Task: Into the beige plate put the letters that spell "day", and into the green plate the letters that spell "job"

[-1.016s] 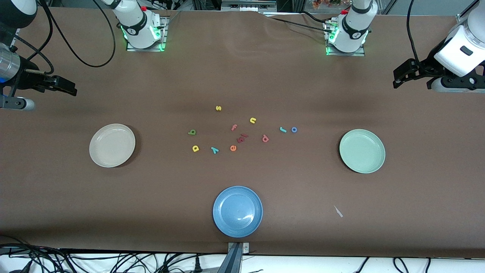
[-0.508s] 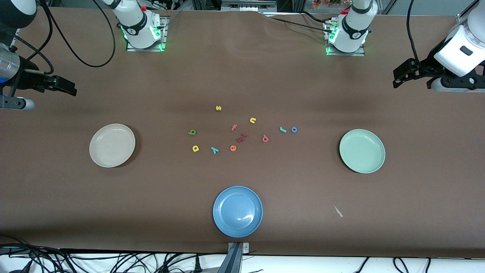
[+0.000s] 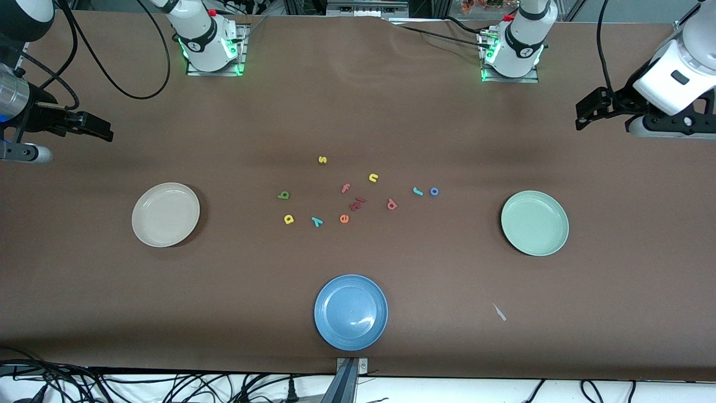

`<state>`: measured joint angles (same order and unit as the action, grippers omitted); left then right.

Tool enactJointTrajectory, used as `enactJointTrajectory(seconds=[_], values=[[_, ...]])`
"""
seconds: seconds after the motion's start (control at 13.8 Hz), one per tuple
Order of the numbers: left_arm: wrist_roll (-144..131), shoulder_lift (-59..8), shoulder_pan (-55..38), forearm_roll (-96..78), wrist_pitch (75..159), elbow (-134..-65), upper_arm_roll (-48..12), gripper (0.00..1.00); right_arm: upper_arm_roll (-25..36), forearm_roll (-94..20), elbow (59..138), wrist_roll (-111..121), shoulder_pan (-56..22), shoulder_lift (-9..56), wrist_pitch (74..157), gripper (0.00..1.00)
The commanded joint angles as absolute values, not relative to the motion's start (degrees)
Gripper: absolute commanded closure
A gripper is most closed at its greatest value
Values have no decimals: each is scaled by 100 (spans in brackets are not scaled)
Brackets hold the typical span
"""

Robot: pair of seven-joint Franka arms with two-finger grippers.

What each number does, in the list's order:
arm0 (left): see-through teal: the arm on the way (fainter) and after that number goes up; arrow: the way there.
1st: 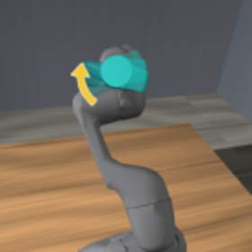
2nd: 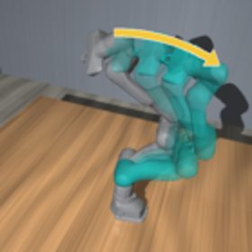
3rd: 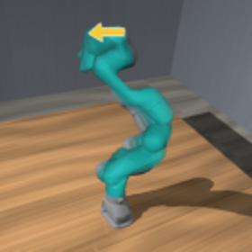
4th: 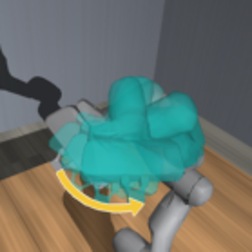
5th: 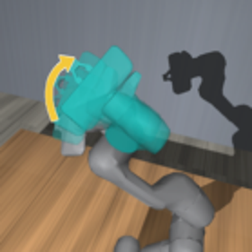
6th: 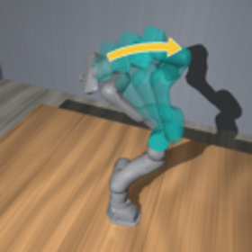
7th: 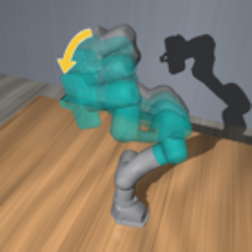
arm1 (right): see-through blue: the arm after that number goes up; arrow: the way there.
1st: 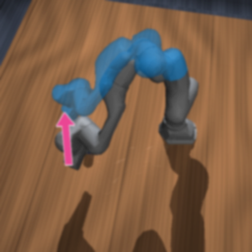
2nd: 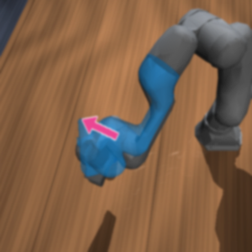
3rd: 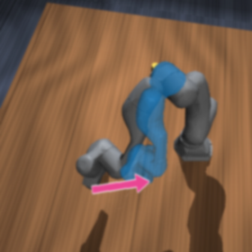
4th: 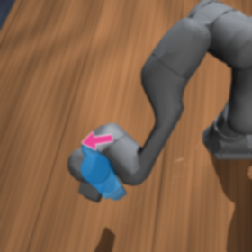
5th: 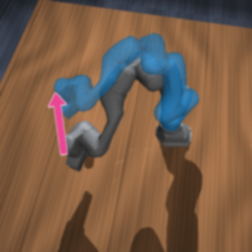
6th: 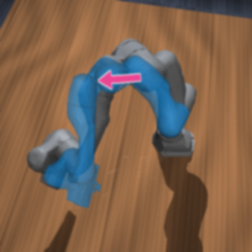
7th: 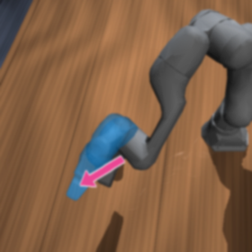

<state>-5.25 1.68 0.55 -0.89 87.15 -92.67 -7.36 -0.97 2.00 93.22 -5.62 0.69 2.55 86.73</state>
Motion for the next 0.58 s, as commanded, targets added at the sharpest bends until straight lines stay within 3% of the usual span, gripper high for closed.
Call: enactJointTrajectory(seconds=[0.0, 0.22, 0.51], values=[[-431, -236, -114, -79, 8596, -9097, -782, 0, -70, 185, 9369, -483, 70, 220, 8701, 0], [-457, -702, -149, -79, 8596, -9097, -1071, 0, -79, 185, 9369, -519, 62, 307, 8710, 0], [-806, -1527, -158, -88, 9033, -9088, -1642, 0, -123, 159, 9352, -501, -96, 904, 8736, 0]])
